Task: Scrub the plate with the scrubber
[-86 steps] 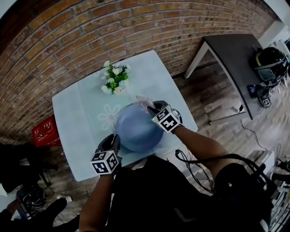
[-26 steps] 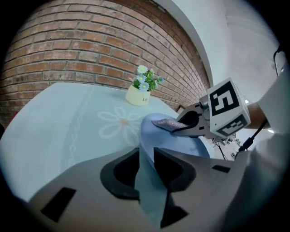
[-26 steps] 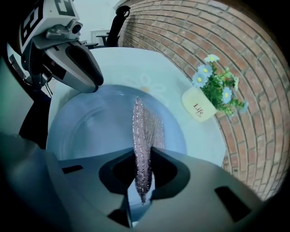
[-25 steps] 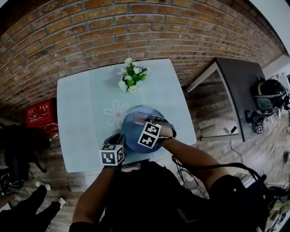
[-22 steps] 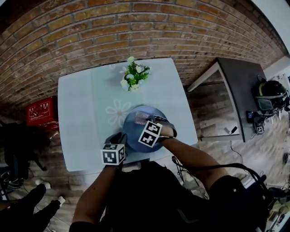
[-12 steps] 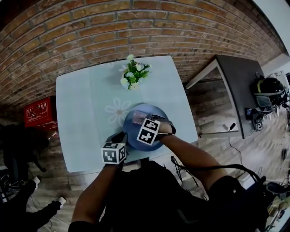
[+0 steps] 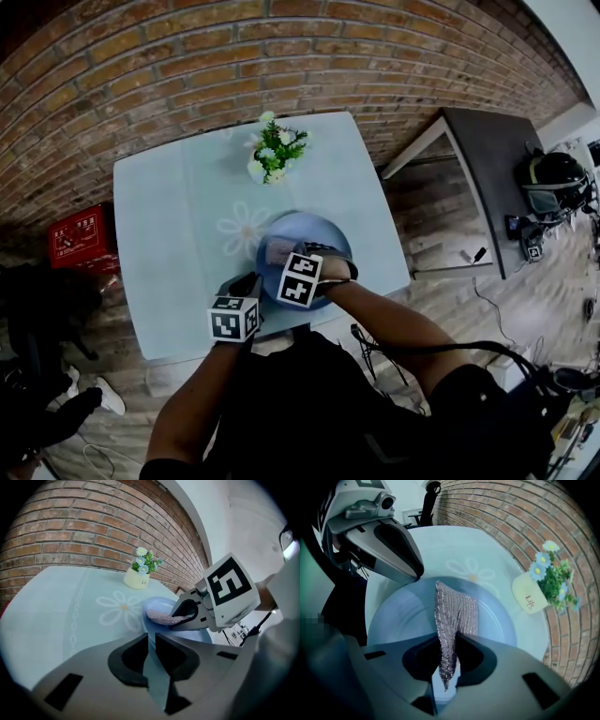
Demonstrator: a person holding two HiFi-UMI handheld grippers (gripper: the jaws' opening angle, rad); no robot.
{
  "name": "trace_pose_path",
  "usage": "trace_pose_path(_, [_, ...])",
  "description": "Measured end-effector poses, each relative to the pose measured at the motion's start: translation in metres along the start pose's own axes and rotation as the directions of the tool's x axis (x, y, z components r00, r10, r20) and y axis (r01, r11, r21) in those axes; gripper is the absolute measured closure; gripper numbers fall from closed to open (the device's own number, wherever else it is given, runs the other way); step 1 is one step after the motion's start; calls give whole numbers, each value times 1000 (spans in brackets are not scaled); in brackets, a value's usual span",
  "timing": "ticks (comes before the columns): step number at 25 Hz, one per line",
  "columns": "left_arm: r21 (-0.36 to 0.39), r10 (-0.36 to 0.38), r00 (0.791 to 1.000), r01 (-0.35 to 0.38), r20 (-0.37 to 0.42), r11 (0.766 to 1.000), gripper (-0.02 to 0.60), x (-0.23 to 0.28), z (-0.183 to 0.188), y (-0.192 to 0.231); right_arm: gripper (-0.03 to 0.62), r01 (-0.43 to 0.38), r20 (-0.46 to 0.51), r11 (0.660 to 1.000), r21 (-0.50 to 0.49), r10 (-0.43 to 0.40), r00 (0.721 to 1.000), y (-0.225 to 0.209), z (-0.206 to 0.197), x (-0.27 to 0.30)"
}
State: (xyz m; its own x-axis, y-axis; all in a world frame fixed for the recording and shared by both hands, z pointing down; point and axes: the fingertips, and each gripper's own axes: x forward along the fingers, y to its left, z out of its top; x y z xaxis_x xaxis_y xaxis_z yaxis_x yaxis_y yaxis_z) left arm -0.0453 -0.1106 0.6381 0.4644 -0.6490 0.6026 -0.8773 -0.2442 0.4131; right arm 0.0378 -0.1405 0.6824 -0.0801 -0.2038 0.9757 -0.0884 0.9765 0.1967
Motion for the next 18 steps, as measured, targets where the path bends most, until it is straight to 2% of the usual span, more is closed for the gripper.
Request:
trace_pose_path(7, [2,1,1000,-1,-14,1000,522,-8,-3,7,525,-57,16,998,-16,57,998,22,12,-4])
trace_pose_path(18, [4,-22,1000,22,-7,1000,529,-18,-1,6,525,-176,64,984,16,175,983,58,16,-12])
